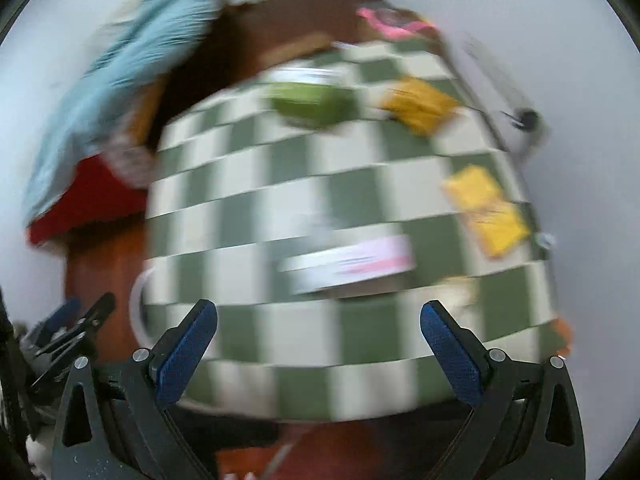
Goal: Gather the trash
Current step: 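Move both tools back from the bin toward the table, then grasp the pink-white box with left tool while right tool grasps yellow HAOMAO box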
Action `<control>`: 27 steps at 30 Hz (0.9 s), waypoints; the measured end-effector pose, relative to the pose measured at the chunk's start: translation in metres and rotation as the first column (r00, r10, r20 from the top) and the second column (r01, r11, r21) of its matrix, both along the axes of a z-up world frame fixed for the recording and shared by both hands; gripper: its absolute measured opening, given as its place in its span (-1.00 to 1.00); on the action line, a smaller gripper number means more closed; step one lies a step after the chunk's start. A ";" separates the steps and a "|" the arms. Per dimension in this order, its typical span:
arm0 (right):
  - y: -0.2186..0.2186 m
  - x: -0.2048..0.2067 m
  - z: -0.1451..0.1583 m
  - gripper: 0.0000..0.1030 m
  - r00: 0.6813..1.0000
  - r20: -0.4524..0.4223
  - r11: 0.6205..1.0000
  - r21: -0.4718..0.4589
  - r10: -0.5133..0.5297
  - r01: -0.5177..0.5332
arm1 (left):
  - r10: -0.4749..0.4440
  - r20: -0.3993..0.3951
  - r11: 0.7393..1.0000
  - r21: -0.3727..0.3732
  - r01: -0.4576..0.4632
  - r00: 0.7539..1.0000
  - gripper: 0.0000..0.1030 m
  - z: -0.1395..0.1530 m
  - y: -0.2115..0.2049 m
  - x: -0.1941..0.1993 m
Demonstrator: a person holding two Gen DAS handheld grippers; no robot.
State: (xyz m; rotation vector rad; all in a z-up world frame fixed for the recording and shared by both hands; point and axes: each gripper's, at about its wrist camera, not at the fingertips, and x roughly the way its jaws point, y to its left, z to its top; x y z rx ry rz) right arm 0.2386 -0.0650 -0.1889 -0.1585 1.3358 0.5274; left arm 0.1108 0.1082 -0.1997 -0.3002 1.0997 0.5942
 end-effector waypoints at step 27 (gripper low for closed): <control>-0.060 0.163 -0.132 0.76 0.994 -0.039 0.967 -0.232 0.097 -0.104 | -0.451 -0.163 0.878 -0.260 0.403 0.878 -0.23 -0.089 -0.124 0.207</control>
